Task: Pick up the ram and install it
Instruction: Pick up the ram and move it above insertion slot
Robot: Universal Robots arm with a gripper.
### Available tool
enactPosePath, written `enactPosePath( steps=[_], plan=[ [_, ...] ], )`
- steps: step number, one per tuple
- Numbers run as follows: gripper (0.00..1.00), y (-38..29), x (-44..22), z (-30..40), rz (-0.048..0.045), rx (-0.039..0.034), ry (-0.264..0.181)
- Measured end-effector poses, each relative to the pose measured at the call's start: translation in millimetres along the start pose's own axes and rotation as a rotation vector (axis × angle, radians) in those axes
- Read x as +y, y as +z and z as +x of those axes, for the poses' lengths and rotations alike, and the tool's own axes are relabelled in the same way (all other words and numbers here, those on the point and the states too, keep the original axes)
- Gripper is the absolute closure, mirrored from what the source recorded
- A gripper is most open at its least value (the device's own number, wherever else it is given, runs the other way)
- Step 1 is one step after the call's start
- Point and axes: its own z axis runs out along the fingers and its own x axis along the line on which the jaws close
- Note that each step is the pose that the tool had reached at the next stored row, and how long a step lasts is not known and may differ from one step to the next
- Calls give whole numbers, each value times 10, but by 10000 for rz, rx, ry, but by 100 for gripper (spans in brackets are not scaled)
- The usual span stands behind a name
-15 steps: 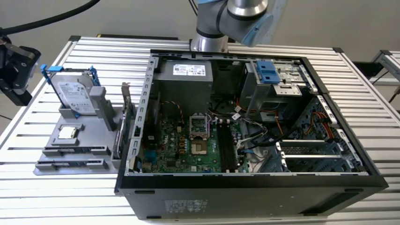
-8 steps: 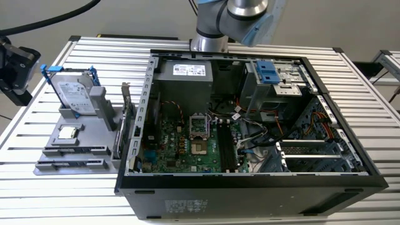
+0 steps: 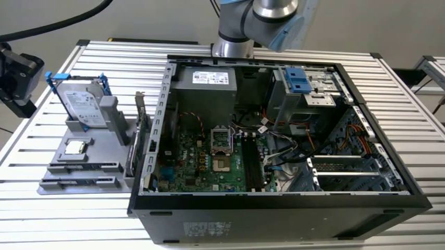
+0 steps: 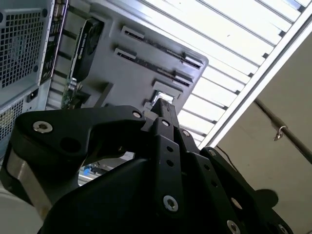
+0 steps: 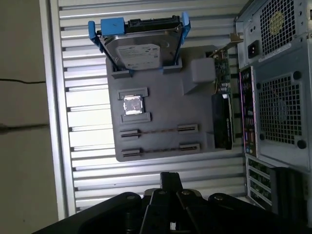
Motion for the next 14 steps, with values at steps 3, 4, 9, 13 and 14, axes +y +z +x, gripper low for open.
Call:
enactPosePath(
  steps=[3,4,9,13,14],
  plan=[
    [100,0,0,0,6,4,183],
    [100,0,-1,0,7,6,242],
    [100,0,0,1,16,24,552],
    [100,0,0,0,24,39,800],
    [100,0,0,0,26,43,862]
  ],
)
